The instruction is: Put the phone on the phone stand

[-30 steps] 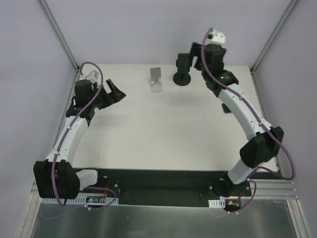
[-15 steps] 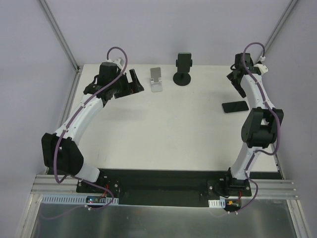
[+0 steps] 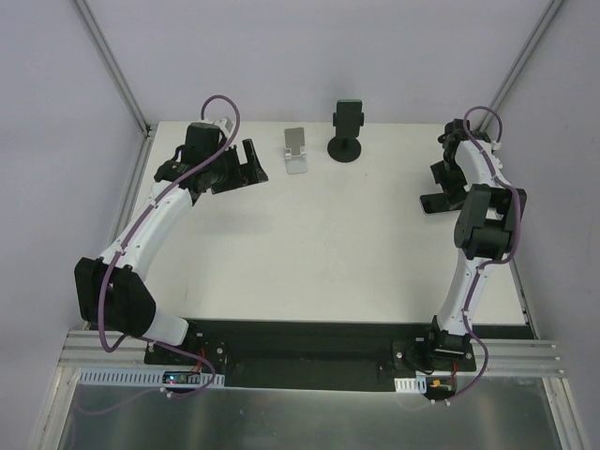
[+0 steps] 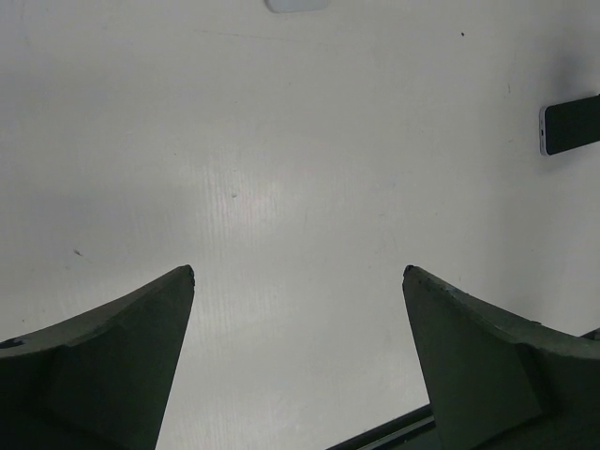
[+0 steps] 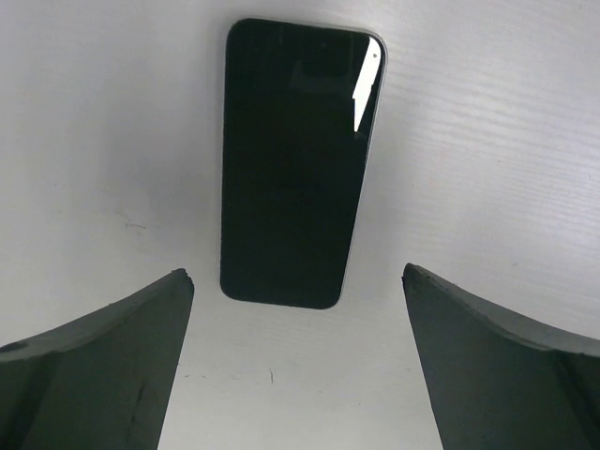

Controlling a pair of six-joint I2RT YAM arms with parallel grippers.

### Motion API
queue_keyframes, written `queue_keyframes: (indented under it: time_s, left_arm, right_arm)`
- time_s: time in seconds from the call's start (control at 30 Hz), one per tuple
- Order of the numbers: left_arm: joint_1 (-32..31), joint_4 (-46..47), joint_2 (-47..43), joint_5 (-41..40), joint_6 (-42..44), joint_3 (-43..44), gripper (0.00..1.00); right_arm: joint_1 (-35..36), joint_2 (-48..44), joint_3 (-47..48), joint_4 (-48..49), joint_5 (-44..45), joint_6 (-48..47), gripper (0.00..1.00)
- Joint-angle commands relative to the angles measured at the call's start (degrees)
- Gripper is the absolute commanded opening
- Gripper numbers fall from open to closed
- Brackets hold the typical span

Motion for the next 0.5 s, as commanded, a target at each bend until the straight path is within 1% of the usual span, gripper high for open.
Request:
queue_keyframes:
  time_s: [0.0, 0.13, 0.3, 0.47]
  left_arm:
    - [0.9, 0.1, -0.8, 1.3, -1.0, -1.3, 0.9]
    - [1.5, 0.5, 0.4, 3.9, -1.6, -1.2, 0.9]
    - [1.7, 2.0, -0.1, 4.3, -1.9, -2.5, 0.91]
    - [1.7, 2.4, 0.9, 5.4, -2.2, -2.6, 0.91]
  right_arm:
    - [-1.1, -2.8, -1.2, -2.7, -2.7, 6.7, 0.96]
    - [-1.3, -2.2, -2.0, -2.6, -2.8, 8.4, 0.96]
    - [-1.8, -1.3, -3.1, -0.2, -3.9, 9.4, 0.96]
    - [-3.4, 1.2, -2.7, -0.1, -6.1, 10.5, 0.96]
